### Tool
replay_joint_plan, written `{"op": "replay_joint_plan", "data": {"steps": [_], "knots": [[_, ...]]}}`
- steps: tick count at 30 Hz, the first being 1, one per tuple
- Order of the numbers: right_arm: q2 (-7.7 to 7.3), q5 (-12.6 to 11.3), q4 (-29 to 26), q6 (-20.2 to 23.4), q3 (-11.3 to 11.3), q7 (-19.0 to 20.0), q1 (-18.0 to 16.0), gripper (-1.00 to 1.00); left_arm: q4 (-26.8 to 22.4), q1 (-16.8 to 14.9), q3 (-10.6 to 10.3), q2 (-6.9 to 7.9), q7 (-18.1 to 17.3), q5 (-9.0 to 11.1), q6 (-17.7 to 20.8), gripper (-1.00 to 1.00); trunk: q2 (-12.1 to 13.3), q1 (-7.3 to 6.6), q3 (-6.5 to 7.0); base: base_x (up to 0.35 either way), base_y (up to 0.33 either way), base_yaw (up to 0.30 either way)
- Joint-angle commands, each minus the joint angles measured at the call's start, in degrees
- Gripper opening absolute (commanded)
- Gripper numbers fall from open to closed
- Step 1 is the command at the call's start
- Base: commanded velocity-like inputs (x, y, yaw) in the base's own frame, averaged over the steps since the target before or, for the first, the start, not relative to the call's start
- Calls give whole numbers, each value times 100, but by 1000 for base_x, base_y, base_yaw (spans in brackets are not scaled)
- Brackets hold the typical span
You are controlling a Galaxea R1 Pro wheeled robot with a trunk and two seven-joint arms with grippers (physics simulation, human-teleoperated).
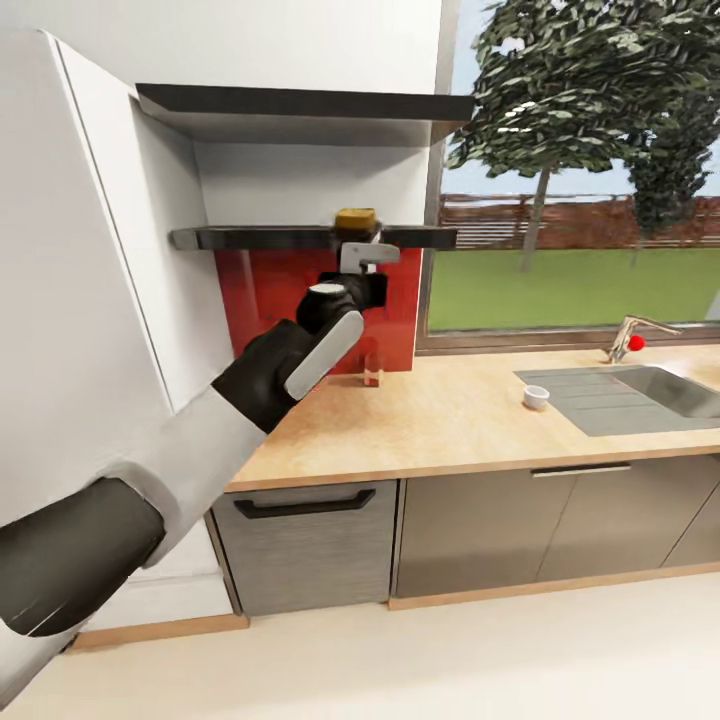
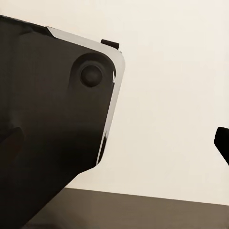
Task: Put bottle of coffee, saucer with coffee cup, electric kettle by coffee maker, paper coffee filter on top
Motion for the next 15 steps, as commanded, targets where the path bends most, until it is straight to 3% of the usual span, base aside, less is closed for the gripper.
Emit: {"op": "replay_joint_plan", "data": {"steps": [1, 3, 5, 8, 10, 11, 15], "knots": [[0, 25, 1, -20, 23, 9, -5, 100, -253, 195, -17, 17, 48, -38, 24, -100, -13, 4, -11, 0, 0, 0], [4, 18, 0, -20, 21, 9, -5, 100, -852, 725, -68, 78, -4, -39, 29, -100, -13, 4, -11, 0, 0, 0], [4, 20, -1, -22, 18, 9, -5, 100, -1089, 974, -153, 123, -116, -43, 30, -100, -13, 4, -11, 0, 0, 0], [5, 19, -15, -27, 0, 9, -4, 100, -1407, 1599, -353, 261, -338, -52, 31, -100, -13, 4, -11, 0, 0, 0], [8, 14, -39, -36, -9, 9, -5, 100, -1497, 2086, -416, 430, -403, -106, 14, -100, -13, 4, -11, 0, 0, 0], [10, 12, -44, -40, -10, 9, -5, 100, -1509, 2231, -424, 491, -411, -170, -4, -100, -13, 4, -11, 0, 0, 0], [36, 4, -159, -53, -15, 9, -5, 100, -1520, 2846, -436, 612, -413, -805, -52, -100, -13, 4, -11, 0, 0, 0]]}}
